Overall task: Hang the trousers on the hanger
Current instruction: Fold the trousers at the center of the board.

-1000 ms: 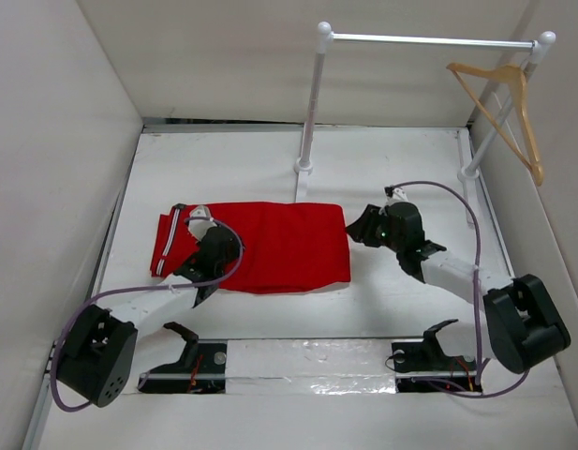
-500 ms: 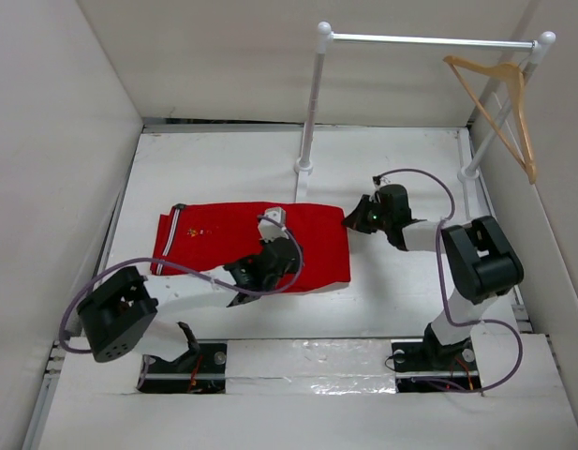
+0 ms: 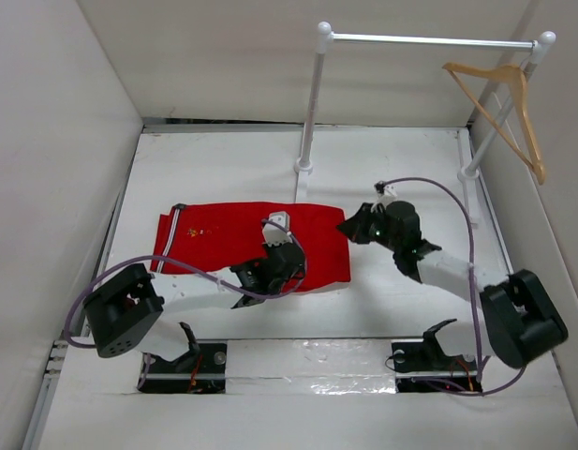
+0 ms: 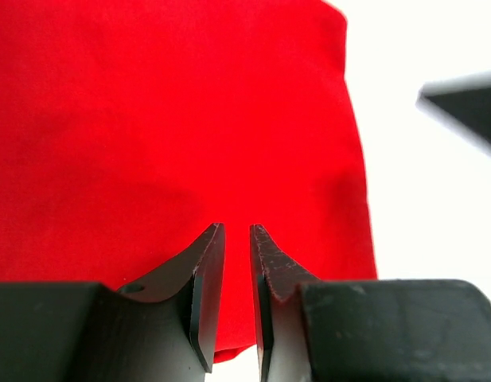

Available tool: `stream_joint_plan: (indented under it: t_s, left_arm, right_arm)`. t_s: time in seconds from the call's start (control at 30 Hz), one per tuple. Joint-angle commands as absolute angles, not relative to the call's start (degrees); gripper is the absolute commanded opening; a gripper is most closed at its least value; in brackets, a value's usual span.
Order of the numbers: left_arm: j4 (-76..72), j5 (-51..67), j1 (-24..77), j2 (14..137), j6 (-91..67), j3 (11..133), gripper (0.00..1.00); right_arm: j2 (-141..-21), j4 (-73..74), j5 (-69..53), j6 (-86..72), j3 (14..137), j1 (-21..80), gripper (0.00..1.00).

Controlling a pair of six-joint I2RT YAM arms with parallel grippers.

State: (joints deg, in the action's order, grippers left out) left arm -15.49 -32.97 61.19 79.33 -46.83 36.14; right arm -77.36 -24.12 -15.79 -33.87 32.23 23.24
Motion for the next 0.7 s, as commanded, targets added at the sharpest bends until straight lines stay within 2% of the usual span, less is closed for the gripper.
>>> stream_joint_plan:
  t_s: [0.0, 0.1, 0.23, 0.33, 0.43, 0.53, 0.57, 0.67]
  left_arm:
    - [-15.6, -35.4, 61.6, 75.9, -46.3, 36.7, 0.17]
    - [-15.7, -36.1, 61.6, 75.1, -45.2, 36.9, 0.18]
    - [-15.6, -36.5, 61.6, 74.3, -43.8, 37.9, 0.18]
    - [-16.5, -37.0, 61.6, 73.2, -42.2, 38.0, 0.19]
    - [-19.4, -33.9, 59.7, 73.8, -39.3, 38.9, 0.21]
    - [-19.3, -32.3, 59.2, 76.5, -38.6, 41.9, 0.21]
    - [-18.6, -32.3, 59.2, 77.5, -38.9, 42.5, 0.21]
    - [-20.6, -31.4, 59.2, 76.9, -38.0, 42.5, 0.20]
  right_arm:
    - [-70.8, -22.6, -12.3, -34.6, 24.5, 30.2, 0.00]
    - [-67.2, -23.8, -9.1, -38.7, 16.1, 34.0, 0.00]
    - [-67.1, -24.8, -4.1, -42.5, 12.1, 34.7, 0.00]
    - [-67.8, -27.1, -4.7, -44.4, 9.8, 34.1, 0.00]
    - [-66.6, -25.1, -5.2, -44.6, 10.6, 35.9, 0.00]
    - [-59.4, -18.3, -4.1, -42.8, 13.9, 37.3, 0.00]
    - [-56.7, -11.8, -3.4, -41.7, 15.7, 37.3, 0.00]
    - [-45.7, -3.8, 2.4, -33.9, 24.5, 36.7, 0.00]
